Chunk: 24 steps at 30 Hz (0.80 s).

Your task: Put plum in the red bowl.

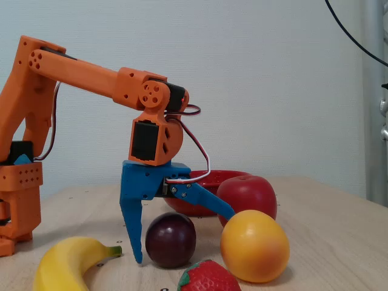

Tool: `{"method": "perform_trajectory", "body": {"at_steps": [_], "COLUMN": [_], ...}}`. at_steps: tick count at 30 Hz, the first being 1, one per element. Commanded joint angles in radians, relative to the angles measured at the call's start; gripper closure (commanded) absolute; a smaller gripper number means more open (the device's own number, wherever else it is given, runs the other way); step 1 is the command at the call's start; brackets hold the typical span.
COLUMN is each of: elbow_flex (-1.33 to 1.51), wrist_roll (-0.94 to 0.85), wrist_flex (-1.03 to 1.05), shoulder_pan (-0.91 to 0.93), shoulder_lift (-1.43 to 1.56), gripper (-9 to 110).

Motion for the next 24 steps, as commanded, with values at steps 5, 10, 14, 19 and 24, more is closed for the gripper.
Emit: {"method": "perform_trajectory", "body": {"at_steps": [5, 10, 14, 19, 24], "elbow_flex": [-0.067, -0.057, -0.055, -0.055, -0.058], "wrist_roll": [0.002, -0.002, 0.003, 0.009, 0.025], "wrist_flex": [-0.021, -0.023, -0.021, -0.021, -0.018], "shoulder_pan": [0.002, 0.003, 0.003, 0.000, -0.002], "shoulder_lift": [0.040, 0.038, 0.037, 0.035, 0.034], "gripper": [39, 39, 43, 45, 50]}}
